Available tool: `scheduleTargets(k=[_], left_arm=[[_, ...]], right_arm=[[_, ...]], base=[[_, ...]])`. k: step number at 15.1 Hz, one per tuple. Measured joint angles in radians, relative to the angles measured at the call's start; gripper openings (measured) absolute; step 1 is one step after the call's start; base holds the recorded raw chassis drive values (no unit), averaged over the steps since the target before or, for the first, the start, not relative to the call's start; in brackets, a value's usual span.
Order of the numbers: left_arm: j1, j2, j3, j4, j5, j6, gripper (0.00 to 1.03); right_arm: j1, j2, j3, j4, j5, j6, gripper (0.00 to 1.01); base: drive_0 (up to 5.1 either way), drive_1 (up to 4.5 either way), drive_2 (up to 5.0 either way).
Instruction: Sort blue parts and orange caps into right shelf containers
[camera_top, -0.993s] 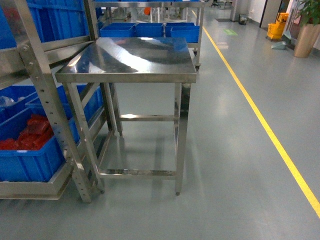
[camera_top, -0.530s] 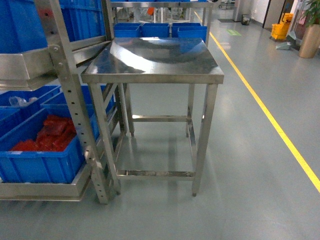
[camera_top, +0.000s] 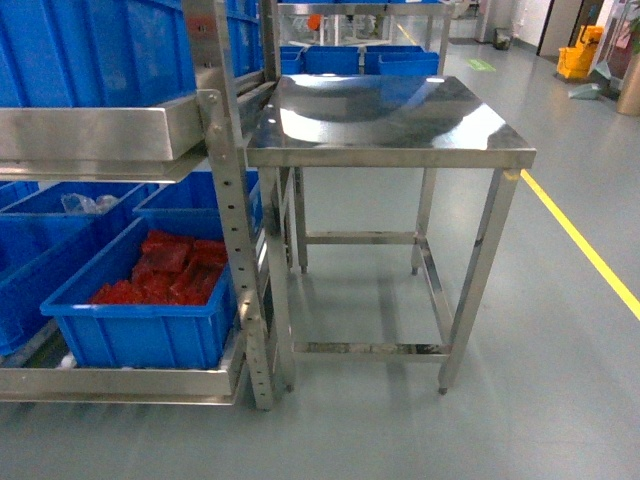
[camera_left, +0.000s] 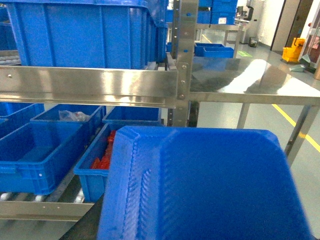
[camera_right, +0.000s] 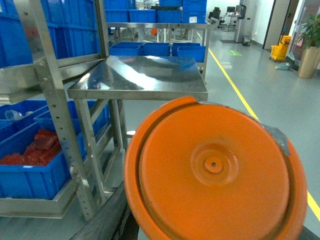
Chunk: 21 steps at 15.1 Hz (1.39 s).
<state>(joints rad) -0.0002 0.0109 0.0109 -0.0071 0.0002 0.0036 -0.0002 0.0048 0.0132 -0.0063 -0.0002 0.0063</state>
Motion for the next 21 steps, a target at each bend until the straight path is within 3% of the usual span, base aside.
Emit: scheduleTargets(k=[21], left_arm=[[0.0, 0.0, 0.0, 0.0, 0.0, 0.0, 0.43]], right_arm=[[0.0, 0.0, 0.0, -0.001, 0.0, 0.0, 0.44]], base=[[-5.0, 2.42, 2.4]])
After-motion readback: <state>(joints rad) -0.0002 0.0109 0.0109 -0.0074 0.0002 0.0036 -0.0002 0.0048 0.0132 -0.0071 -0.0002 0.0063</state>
